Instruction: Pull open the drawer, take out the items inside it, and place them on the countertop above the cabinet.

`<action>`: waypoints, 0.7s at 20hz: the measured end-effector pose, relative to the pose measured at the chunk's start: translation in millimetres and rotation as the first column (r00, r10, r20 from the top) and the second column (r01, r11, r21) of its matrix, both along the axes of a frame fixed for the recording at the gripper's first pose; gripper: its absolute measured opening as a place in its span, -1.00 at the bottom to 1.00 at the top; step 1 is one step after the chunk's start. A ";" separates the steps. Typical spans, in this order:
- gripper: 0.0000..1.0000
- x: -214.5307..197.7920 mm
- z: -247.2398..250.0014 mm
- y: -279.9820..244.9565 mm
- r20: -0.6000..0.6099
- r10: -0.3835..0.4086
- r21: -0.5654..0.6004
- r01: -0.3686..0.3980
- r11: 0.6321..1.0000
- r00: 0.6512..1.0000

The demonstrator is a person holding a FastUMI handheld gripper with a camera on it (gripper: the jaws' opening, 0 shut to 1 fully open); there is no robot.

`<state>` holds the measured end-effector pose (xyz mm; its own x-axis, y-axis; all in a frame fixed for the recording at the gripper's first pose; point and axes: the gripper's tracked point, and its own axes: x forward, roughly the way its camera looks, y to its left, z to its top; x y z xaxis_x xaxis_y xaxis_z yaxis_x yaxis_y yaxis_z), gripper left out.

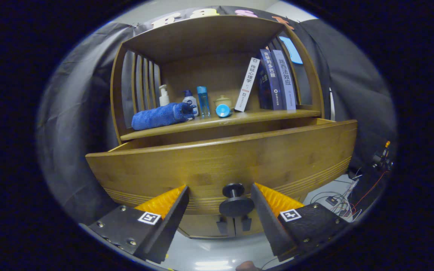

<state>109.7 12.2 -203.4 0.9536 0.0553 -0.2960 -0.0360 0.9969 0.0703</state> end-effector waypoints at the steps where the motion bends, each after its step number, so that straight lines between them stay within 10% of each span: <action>1: 0.98 3.1 -0.4 -0.1 0.003 0.000 -0.008 0.000 1.000 1.000; 14: 0.98 43.7 -0.3 4.8 0.024 -0.008 -0.065 0.010 0.998 1.000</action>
